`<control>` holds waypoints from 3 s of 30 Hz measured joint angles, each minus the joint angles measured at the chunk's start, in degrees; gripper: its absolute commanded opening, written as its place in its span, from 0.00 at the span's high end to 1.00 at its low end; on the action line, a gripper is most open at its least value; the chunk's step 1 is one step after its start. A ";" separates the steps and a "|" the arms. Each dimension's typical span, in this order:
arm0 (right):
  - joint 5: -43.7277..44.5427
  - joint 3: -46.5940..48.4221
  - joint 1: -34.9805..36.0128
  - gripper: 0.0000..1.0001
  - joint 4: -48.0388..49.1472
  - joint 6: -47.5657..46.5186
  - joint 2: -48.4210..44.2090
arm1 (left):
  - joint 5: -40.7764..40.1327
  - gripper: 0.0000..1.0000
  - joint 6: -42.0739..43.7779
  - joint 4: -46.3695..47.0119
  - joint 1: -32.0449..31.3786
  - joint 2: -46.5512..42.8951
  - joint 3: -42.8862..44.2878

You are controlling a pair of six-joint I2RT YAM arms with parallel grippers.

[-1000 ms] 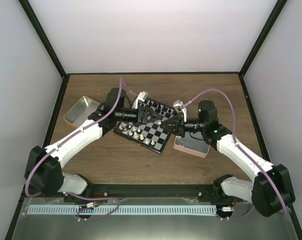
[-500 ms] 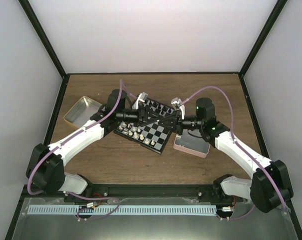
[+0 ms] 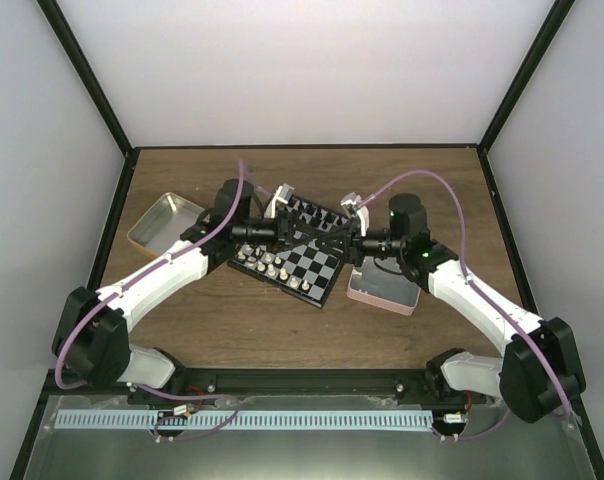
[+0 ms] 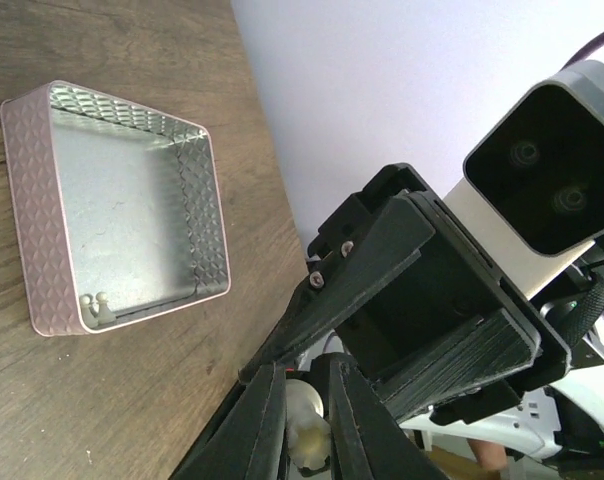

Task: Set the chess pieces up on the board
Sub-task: Place the chess piece on the chessboard.

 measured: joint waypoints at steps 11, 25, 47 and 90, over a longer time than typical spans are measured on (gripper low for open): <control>9.33 -0.33 0.15 0.41 -3.04 1.88 -2.67 | -7.61 0.93 8.46 -5.95 -0.42 0.00 0.02; 54.12 -2.12 0.13 0.34 -13.66 21.42 -12.68 | -41.92 0.94 29.27 -14.25 -19.45 4.79 0.04; 61.24 -4.94 -1.49 0.34 -18.12 29.40 -10.91 | -53.46 0.93 33.16 -7.61 -23.47 12.87 -5.66; 50.38 -13.07 -5.35 0.65 -16.85 31.67 -10.54 | -57.51 0.70 33.90 -8.46 -23.19 2.99 -3.96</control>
